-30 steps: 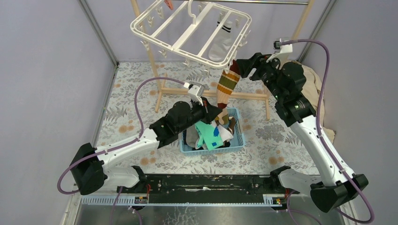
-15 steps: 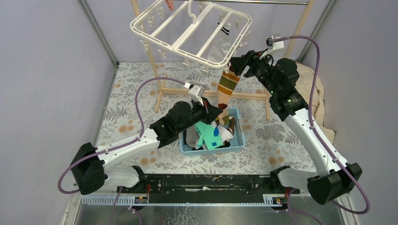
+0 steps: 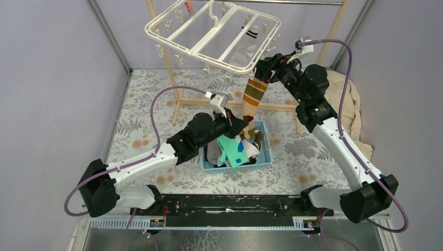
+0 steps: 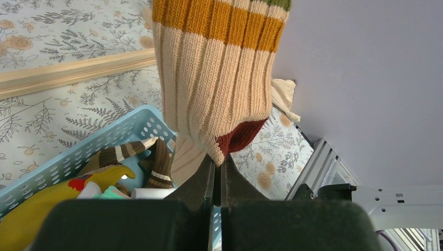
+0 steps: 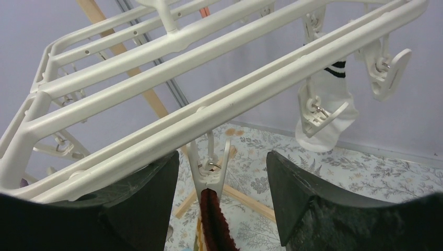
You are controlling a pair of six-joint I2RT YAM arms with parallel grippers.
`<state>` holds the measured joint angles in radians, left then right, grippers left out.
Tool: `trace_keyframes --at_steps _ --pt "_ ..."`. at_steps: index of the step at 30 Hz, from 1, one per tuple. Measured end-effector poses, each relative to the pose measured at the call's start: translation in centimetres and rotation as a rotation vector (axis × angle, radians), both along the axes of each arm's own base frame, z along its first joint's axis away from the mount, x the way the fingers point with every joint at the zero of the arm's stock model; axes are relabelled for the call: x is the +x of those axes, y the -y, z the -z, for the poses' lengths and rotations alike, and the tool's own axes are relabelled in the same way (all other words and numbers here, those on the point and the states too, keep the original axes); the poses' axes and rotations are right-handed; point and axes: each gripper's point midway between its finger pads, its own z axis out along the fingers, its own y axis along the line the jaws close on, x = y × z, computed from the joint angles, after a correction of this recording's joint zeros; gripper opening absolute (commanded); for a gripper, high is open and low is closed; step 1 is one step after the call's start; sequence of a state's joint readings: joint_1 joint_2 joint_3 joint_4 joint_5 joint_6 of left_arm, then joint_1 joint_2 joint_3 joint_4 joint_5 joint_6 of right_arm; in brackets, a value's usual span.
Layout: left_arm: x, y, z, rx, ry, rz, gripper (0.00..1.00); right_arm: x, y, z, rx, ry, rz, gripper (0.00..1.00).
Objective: Remove the socks clipped to the hanger
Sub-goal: Remove the sock from the hanger.
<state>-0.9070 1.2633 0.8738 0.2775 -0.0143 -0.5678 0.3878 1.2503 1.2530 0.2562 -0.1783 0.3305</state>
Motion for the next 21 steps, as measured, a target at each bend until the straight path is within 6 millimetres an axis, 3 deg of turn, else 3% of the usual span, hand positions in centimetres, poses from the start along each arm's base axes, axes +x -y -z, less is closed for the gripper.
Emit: trace_keyframes --at_steps 6,9,13,18,21 --pt "0.00 0.00 0.00 0.000 0.000 0.000 0.00 0.32 -0.17 -0.49 0.020 0.021 -0.001 0.57" --pt "0.00 0.00 0.00 0.000 0.000 0.000 0.00 0.37 -0.22 -0.50 0.029 0.023 -0.003 0.34" --pt "0.00 0.00 -0.02 -0.001 0.000 0.000 0.00 0.55 -0.34 -0.56 0.044 0.029 -0.005 0.23" --pt "-0.02 -0.04 -0.05 -0.001 0.000 0.000 0.00 0.73 -0.44 0.00 0.044 0.021 -0.006 0.23" --pt "-0.12 -0.37 -0.72 -0.015 0.006 -0.004 0.00 0.78 -0.43 0.31 0.041 0.016 -0.005 0.43"
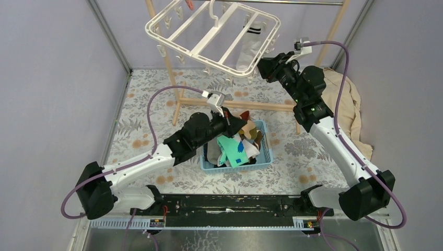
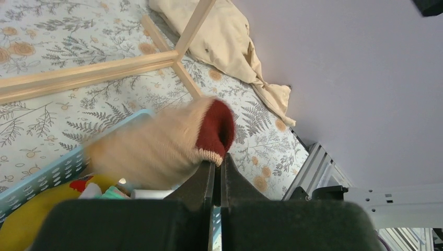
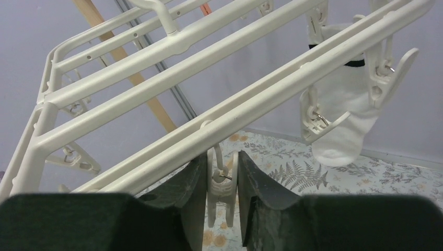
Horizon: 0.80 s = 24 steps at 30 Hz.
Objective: Remove the socks clipped to the hanger
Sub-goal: Remove the sock from the hanger, then place the sock in the bin.
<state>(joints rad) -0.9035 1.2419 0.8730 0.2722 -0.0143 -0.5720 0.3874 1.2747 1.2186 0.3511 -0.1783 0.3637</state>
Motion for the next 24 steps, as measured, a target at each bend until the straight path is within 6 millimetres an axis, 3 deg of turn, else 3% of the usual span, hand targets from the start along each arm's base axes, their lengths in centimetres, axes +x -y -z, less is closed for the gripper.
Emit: trace_keyframes --at_steps 3,6,10,14,19,22,24 --pt "-0.4 -0.5 -1.0 -0.023 0.004 0.001 0.00 0.0 0.0 0.2 -0.003 -0.004 0.001 0.62" --pt "-1.5 -1.1 -1.9 -0.049 -0.002 0.025 0.00 0.1 0.0 0.4 -0.004 -0.010 0.002 0.73" --pt "-2.6 -1.5 -2.2 -0.069 -0.018 0.053 0.00 -0.1 0.1 1.0 -0.012 -0.028 0.002 0.84" --pt "-3.6 -2.0 -1.8 -0.076 -0.046 0.072 0.00 -0.7 0.4 2.3 -0.026 -0.063 0.004 0.86" --pt "-4.4 -2.7 0.8 -0.047 -0.104 0.072 0.00 -2.1 1.0 4.7 -0.051 -0.126 0.007 0.86" --pt "-4.8 -3.2 4.0 -0.005 -0.162 0.065 0.00 -3.3 1.6 6.9 -0.072 -0.180 0.011 0.86" --pt "-5.0 -3.5 6.6 0.031 -0.207 0.053 0.07 -4.0 1.8 8.7 -0.088 -0.223 0.009 0.84"
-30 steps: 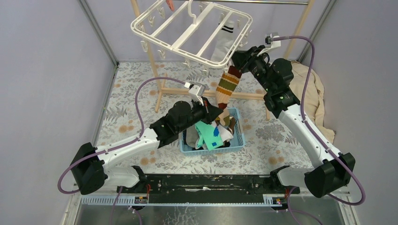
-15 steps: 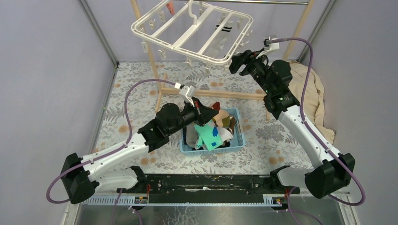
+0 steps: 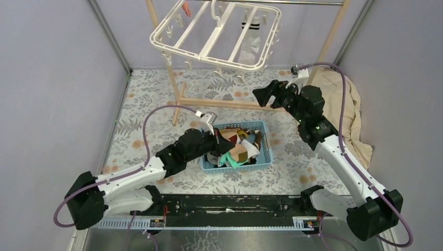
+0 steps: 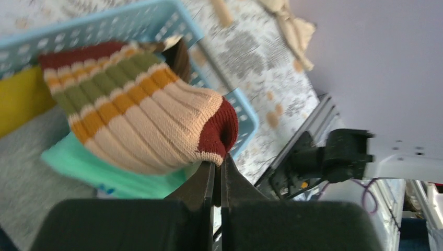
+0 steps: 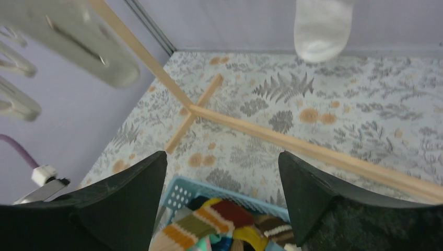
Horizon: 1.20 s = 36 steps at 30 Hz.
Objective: Remove the socks clipped to the hanger
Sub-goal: Place the sock in the bin.
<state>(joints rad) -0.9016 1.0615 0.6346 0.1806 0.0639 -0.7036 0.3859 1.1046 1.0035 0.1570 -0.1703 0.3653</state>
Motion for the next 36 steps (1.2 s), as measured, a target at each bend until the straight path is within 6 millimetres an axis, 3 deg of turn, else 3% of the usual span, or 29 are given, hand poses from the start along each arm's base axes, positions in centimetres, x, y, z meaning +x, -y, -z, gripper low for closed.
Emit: trace_keyframes --at_steps 6,11,12,14,19,25,29,33,36 --pt "0.2 -1.3 7.3 0.133 -0.109 -0.060 0.34 -2.4 -0.1 4.9 -0.040 -0.143 -0.055 0.79" --pt "1.0 -1.2 10.6 0.210 -0.135 -0.086 0.63 -4.6 -1.1 8.6 -0.096 -0.271 -0.123 0.79" --pt "1.2 -1.1 11.0 0.224 -0.137 -0.086 0.71 -5.2 -1.5 9.2 -0.113 -0.289 -0.142 0.79" --pt "1.5 -0.9 11.3 0.241 -0.134 -0.088 0.97 -6.6 -2.7 10.6 -0.157 -0.330 -0.191 0.79" --pt "2.5 -0.4 8.9 0.231 -0.075 -0.093 0.99 -9.1 -4.6 13.8 -0.250 -0.423 -0.278 0.78" --pt "2.3 -0.9 3.3 0.180 0.007 -0.085 0.99 -10.3 -5.3 16.5 -0.329 -0.492 -0.297 0.78" --pt "1.7 -2.3 0.4 0.152 0.049 -0.106 0.99 -10.5 -6.3 17.7 -0.369 -0.517 -0.310 0.78" --pt "1.4 -3.9 -1.4 0.128 0.080 -0.148 0.99 -10.8 -7.8 18.1 -0.405 -0.520 -0.329 0.78" --pt "1.4 -4.7 -1.1 0.147 0.079 -0.174 0.99 -10.9 -9.1 18.5 -0.432 -0.521 -0.338 0.78"
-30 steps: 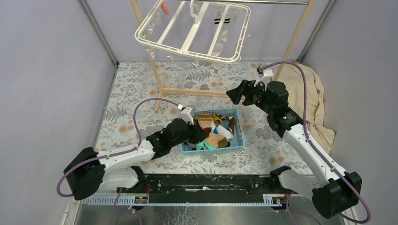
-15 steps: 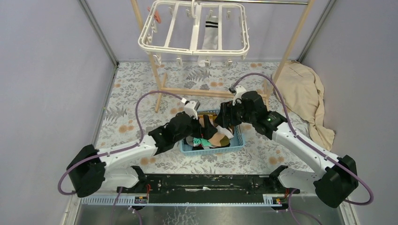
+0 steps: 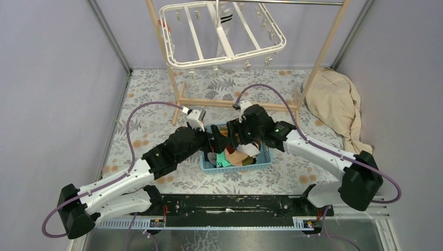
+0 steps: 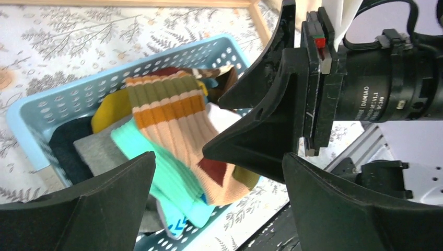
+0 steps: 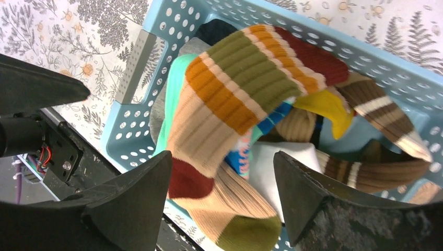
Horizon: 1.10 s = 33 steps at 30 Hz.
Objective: Remove the socks clipped to the hanger
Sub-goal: Place the sock in the bin.
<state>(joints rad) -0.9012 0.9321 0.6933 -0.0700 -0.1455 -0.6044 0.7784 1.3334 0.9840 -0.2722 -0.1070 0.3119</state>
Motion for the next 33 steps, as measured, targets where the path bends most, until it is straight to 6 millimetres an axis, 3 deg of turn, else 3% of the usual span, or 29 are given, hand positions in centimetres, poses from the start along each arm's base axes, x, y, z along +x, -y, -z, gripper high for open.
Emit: trace_keyframes --at_steps 6,14,17,20,23,25,28,31,32,33 --pt "-0.5 -2.1 2.1 0.069 -0.039 -0.043 0.99 0.3 -1.9 3.1 -0.105 -0.018 0.021 0.76" --pt "-1.1 -4.2 -2.3 -0.022 0.049 -0.093 0.99 0.6 -1.3 10.2 -0.228 -0.099 0.097 0.74" --pt "-0.9 -4.4 -2.4 -0.013 0.052 -0.103 0.99 0.7 -1.5 11.0 -0.218 -0.104 0.106 0.75" --pt "-0.8 -4.4 -1.8 0.009 0.040 -0.107 0.99 0.7 -1.6 10.6 -0.207 -0.091 0.099 0.79" --pt "-0.6 -4.5 -1.4 0.032 0.036 -0.114 0.99 0.2 -1.1 8.3 -0.180 -0.060 0.080 0.84" --pt "-0.3 -4.4 -1.7 0.051 0.040 -0.121 0.99 0.0 -0.8 5.3 -0.133 -0.015 0.070 0.86" --pt "0.4 -4.1 -3.8 0.058 0.069 -0.128 0.99 -0.4 -0.6 -1.2 -0.019 0.082 0.057 0.88" --pt "1.2 -3.7 -7.2 0.029 0.122 -0.138 0.99 -0.5 -0.5 -8.1 0.097 0.193 0.043 0.89" --pt "1.4 -3.6 -8.1 0.022 0.139 -0.141 0.99 -0.5 -0.1 -11.2 0.141 0.255 0.046 0.89" --pt "1.6 -3.6 -9.0 0.017 0.153 -0.146 0.99 -0.5 0.0 -11.7 0.149 0.268 0.049 0.88"
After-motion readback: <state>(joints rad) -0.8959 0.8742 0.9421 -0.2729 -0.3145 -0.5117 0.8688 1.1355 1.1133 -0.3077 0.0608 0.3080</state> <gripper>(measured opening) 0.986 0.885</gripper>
